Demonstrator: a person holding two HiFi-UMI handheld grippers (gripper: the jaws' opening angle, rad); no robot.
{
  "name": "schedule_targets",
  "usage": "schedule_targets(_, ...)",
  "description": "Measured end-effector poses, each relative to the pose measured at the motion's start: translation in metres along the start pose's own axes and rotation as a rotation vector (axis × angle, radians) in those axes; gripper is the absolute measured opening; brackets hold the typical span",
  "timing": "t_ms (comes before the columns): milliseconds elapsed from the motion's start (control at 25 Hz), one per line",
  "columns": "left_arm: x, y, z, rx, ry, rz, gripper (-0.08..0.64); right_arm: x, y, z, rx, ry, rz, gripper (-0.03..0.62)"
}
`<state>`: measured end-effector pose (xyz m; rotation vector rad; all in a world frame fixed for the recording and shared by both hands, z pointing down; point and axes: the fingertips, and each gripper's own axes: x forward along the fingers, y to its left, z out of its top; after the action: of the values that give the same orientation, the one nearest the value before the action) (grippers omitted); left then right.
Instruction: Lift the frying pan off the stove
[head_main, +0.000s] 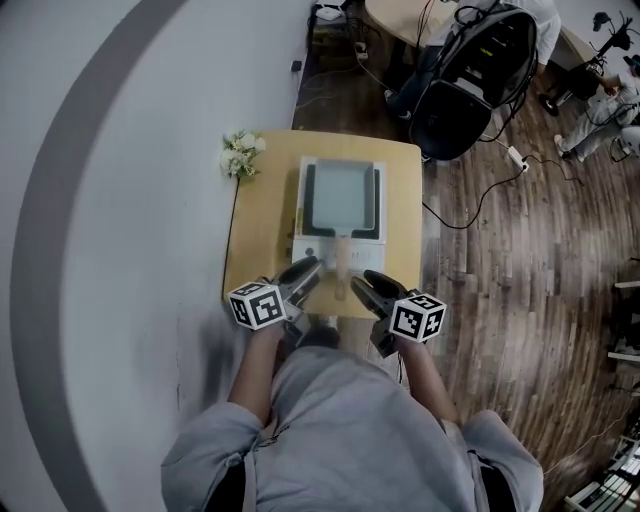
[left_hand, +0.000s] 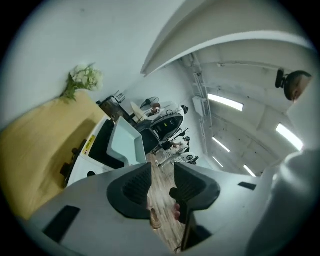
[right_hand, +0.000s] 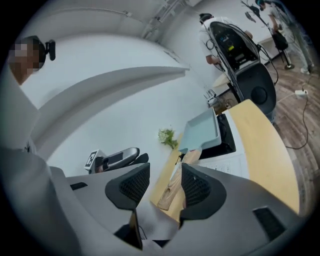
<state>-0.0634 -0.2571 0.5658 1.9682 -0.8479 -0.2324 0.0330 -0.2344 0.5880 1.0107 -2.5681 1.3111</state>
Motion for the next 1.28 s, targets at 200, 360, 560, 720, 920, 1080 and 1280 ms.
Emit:
schedule_targets(200, 0.027, 0.029, -0.009, -0.171, 0.078, -0.077, 0.138, 0.019, -0.022, -0.024, 0.120, 0.086, 0.029, 0.179)
schedule_targets(360, 0.050, 0.049, -0.025, -0.247, 0.173, -0.110, 0.143, 0.029, -0.027, -0.040, 0.248, 0.121, 0.092, 0.180)
schedule_targets(560, 0.073, 0.056, -0.046, -0.352, 0.302, -0.198, 0.199, 0.039, -0.025, -0.050, 0.328, 0.158, 0.155, 0.190)
schedule_targets(720, 0.086, 0.063, -0.061, -0.392, 0.387, -0.216, 0.207, 0.046, -0.016, -0.055, 0.379, 0.176, 0.192, 0.190)
schedule_targets(920, 0.101, 0.058, -0.067, -0.391, 0.454, -0.267, 0.207, 0.057, -0.016, -0.062, 0.397, 0.209, 0.206, 0.189)
schedule_targets(1080, 0.111, 0.059, -0.071, -0.387, 0.493, -0.274, 0.207, 0.063, -0.016, -0.064, 0.402, 0.230, 0.214, 0.189)
schedule_targets(1280, 0.119, 0.058, -0.074, -0.389, 0.522, -0.269, 0.169, 0.067, -0.015, -0.063, 0.453, 0.233, 0.243, 0.135)
